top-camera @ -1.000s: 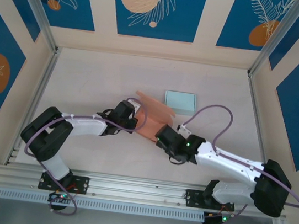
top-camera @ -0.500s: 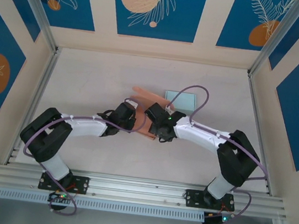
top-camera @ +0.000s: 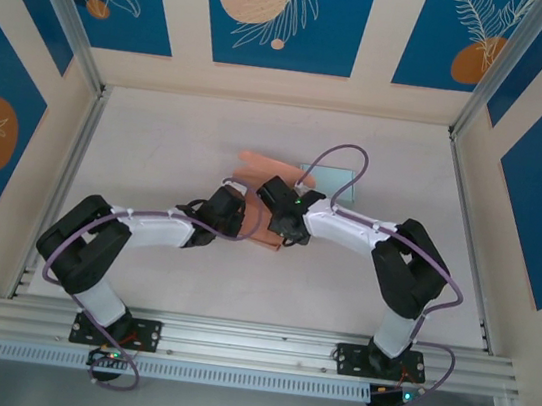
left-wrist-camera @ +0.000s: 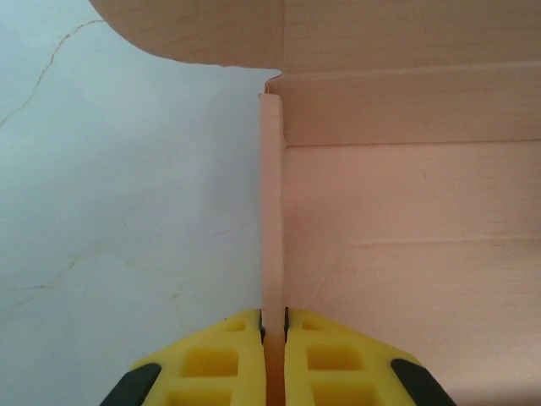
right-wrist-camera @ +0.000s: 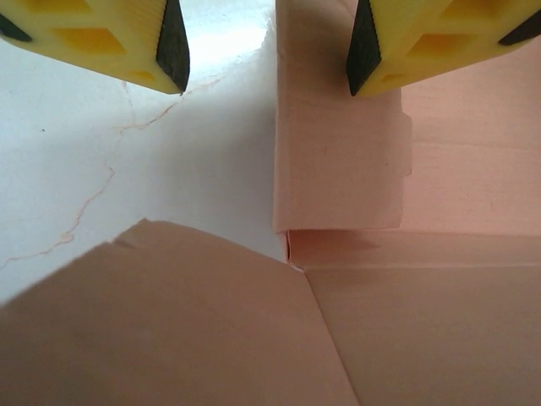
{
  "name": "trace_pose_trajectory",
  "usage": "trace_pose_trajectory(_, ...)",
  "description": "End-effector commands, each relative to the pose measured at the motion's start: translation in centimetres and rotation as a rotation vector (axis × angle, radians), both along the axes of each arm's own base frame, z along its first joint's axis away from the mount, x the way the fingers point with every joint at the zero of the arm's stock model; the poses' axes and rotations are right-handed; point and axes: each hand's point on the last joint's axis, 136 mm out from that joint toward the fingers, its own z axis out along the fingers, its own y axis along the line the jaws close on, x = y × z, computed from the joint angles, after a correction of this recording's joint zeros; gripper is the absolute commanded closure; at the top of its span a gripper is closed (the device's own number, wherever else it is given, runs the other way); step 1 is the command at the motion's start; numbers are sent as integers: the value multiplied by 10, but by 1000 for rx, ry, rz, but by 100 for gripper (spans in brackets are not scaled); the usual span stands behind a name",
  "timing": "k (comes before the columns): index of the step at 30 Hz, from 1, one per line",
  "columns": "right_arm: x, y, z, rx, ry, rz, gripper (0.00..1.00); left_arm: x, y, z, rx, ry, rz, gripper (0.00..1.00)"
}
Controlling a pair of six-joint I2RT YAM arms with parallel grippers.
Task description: Fold the paper box
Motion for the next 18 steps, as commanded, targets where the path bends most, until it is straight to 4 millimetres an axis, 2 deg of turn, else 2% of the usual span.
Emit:
trace_pose_trajectory(1, -32, -2, -16, -71, 120, 68, 45, -2, -3, -7, 12, 35, 8, 91)
trace_pose_trajectory(5, -37, -2, 6, -83, 70, 111, 38, 1, 2, -7, 40, 38, 41, 94)
trace_pose_trajectory(10, -34, 4, 56, -23, -31, 147, 29, 2, 3, -6, 22, 34, 74, 95)
trace_pose_trajectory(14, -36, 2, 92, 66, -122, 107, 28, 3, 5, -5, 18, 27, 95, 95)
trace_pose_trajectory(16, -38, 2, 97, 129, -144, 66, 28, 3, 6, -6, 17, 27, 103, 95)
trace_pose_trajectory(18, -40, 0, 89, 172, -138, 25, 29, 3, 7, -8, 19, 30, 108, 95)
